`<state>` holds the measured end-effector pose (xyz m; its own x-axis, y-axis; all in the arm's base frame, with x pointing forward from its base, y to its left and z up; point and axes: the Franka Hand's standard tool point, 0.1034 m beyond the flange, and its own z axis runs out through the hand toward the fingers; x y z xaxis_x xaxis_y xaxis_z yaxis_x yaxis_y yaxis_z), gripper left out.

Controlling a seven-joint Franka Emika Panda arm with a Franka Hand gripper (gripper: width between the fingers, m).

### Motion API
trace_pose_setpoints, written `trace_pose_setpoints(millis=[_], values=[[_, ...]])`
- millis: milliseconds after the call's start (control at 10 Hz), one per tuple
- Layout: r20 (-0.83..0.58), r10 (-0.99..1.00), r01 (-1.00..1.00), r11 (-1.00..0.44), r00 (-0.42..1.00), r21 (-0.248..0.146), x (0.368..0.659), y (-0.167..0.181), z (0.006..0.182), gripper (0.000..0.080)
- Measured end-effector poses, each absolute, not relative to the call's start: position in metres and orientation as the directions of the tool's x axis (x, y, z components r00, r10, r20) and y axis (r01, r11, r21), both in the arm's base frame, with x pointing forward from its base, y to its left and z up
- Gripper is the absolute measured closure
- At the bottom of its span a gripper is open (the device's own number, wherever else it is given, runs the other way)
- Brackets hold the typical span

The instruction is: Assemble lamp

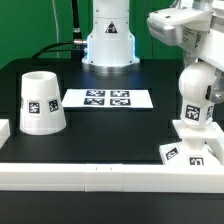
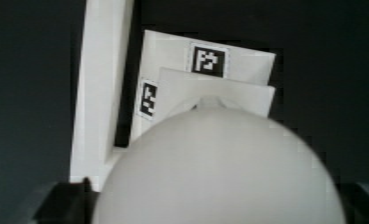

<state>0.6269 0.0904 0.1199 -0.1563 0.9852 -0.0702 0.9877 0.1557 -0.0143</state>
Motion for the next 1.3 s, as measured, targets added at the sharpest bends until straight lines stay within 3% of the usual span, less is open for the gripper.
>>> trace_pose_setpoints(millis=[500,900,1300], values=[[-0.071,0.99,0.993,0.118,-0.118,-0.012,0.627,0.0896,0.1199,0.0223],[-0.067,0.97,0.972,-0.235,0.234,-0.002,0.6248,0.0876,0.1192,0.0223],[-0.072,0.816,0.818,-0.575,0.574,0.009,0.6221,0.088,0.1186,0.0222]])
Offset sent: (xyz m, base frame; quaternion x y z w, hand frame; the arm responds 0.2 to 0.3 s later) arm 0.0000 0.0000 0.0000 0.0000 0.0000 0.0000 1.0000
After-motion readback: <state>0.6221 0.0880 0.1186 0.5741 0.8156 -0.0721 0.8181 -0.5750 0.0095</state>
